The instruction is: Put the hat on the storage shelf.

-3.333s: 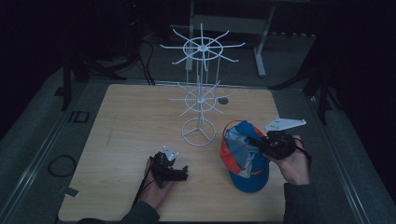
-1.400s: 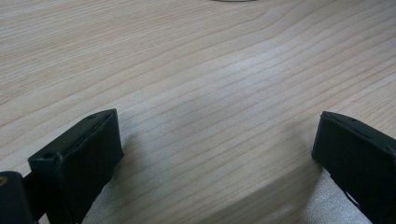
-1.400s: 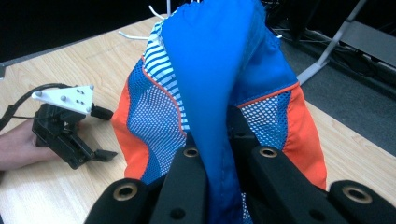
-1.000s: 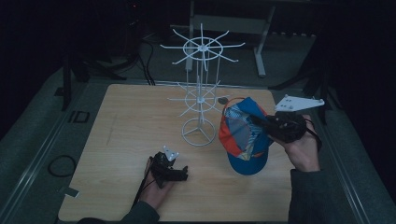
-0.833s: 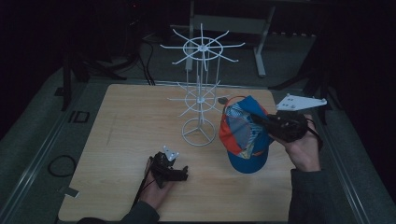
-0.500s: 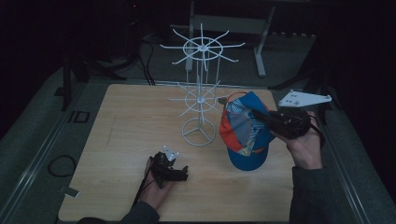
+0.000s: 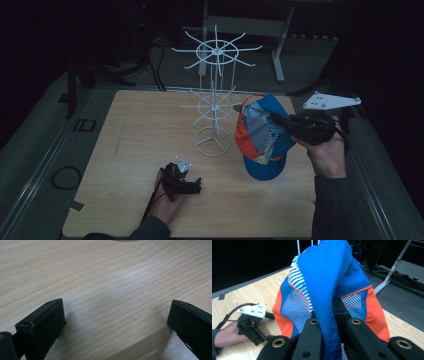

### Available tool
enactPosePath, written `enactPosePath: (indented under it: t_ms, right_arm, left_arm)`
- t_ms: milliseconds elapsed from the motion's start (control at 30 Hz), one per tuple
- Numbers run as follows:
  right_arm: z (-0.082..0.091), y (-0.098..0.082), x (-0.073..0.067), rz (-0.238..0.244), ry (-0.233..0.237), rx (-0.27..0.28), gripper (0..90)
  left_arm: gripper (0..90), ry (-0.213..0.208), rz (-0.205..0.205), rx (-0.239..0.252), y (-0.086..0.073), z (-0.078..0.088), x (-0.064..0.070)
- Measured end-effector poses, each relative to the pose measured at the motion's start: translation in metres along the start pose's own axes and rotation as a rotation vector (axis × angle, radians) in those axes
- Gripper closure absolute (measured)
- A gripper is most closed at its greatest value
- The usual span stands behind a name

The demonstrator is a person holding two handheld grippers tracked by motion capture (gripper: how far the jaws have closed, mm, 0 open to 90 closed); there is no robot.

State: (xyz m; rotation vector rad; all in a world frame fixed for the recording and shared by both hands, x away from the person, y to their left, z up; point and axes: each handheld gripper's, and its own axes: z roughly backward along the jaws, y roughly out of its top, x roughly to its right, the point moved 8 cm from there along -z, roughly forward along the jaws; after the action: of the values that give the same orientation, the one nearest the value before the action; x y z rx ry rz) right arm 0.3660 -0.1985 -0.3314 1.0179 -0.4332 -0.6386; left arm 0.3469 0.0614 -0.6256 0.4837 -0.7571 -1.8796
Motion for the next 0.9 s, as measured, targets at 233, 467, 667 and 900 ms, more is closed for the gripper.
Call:
enactPosePath:
  t_ms: [233,467,667,900]
  right_arm:
    - [-0.002,0.008,-0.001,0.022,0.003,-0.003,87.8]
    - [0.001,0.013,-0.001,0.022,0.007,0.006,87.7]
    - [0.004,0.021,0.0,0.015,0.017,0.014,87.7]
    - [0.009,0.031,0.003,0.02,0.022,0.018,87.7]
  left_arm:
    - [1.9,-0.001,0.001,0.0,0.0,0.0,0.0]
    - [1.9,0.0,-0.001,-0.002,0.0,0.0,0.0]
    - [1.9,0.0,-0.003,-0.002,0.0,0.0,0.0]
    - [1.9,0.0,-0.002,-0.001,0.0,0.0,0.0]
